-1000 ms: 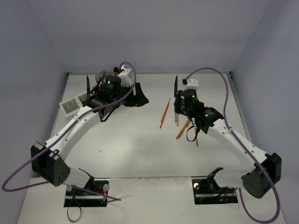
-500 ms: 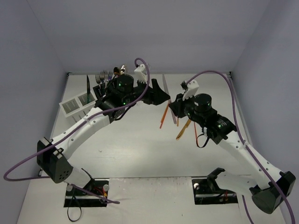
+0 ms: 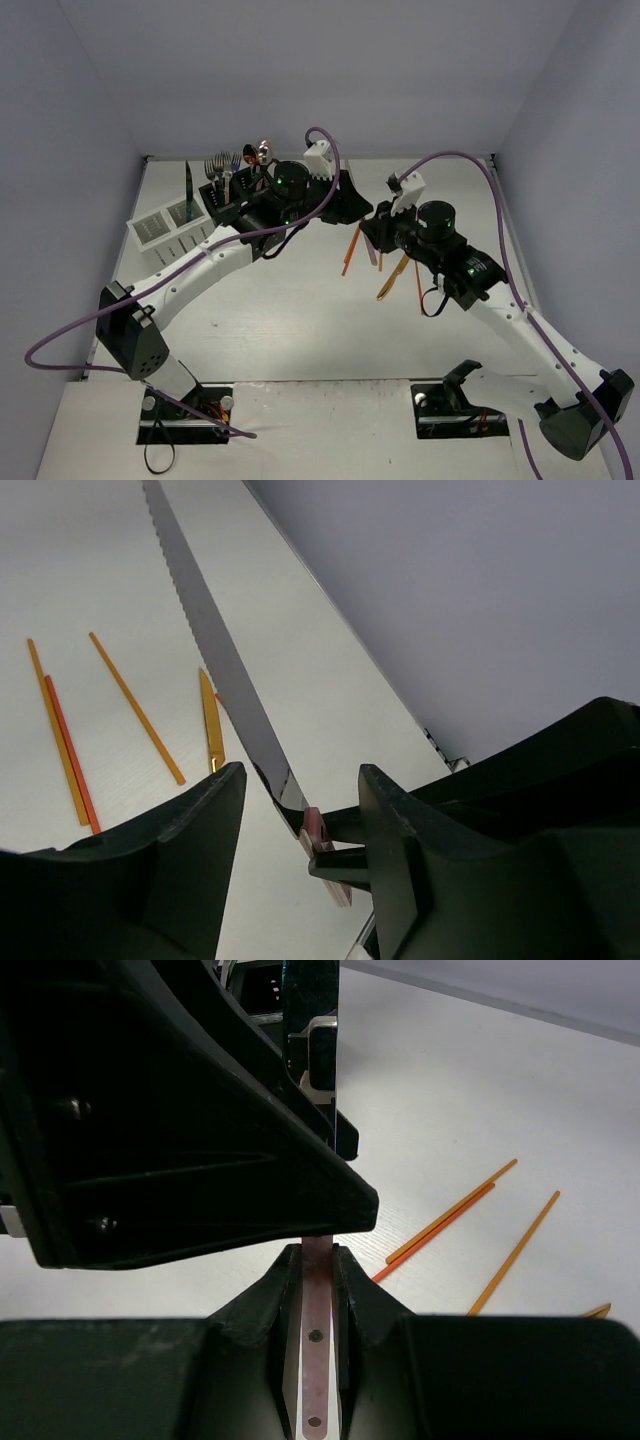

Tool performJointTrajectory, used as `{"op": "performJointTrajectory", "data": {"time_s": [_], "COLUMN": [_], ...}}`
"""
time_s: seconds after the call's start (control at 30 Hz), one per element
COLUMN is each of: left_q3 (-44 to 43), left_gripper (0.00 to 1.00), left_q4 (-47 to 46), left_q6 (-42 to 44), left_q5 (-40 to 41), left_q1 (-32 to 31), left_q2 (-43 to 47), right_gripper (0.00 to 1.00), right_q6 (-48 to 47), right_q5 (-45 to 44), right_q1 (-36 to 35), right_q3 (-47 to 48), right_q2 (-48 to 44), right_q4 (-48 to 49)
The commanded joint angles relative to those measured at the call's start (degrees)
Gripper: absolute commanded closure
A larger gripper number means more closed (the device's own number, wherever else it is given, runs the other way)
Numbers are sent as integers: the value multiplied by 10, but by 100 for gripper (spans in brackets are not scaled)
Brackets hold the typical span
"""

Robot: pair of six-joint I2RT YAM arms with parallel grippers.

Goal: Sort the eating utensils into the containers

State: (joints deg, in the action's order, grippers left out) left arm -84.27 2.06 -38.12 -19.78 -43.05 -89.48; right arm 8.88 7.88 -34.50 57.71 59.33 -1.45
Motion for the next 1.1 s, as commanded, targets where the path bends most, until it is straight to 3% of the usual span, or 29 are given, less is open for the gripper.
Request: {"op": "performJointTrajectory", "data": {"time_s": [0.0, 0.13, 0.3, 0.4, 0.53, 0.57, 0.63, 0.73, 0.9, 1.07], "left_q3": [-32, -30, -26, -25, -21, -20, -19, -13, -28, -56], "left_gripper": [64, 74, 99, 100, 100, 100, 100, 100, 100, 100], "left_q4": [-26, -23, -23, -22, 2, 12, 31, 55, 127, 154], "left_q6": [-13, -16, -11, 1, 30, 36, 51, 80, 149, 221], "left_q5": [7, 7, 10, 13, 31, 37, 43, 45, 55, 58], "left_q1": [-4, -9, -10, -9, -5, 3, 24, 76, 195, 326], "left_q2": [11, 8, 12, 21, 34, 40, 50, 68, 91, 79], "right_gripper": [100, 100, 100, 97, 69, 55, 39, 22, 11, 9], "right_q6": [-5, -3, -1, 2, 7, 10, 18, 32, 56, 79], "right_q5": [2, -1, -3, -3, -6, -10, -22, -56, -100, -136], "right_q1": [-1, 0, -1, -1, -1, -1, 0, 1, 4, 8], "right_q3": [12, 13, 13, 15, 16, 16, 15, 8, -14, -28], "right_q2": [-8, -4, 5, 8, 13, 15, 18, 18, 16, 15], "right_q4": [62, 68, 73, 74, 74, 74, 74, 72, 59, 32]}}
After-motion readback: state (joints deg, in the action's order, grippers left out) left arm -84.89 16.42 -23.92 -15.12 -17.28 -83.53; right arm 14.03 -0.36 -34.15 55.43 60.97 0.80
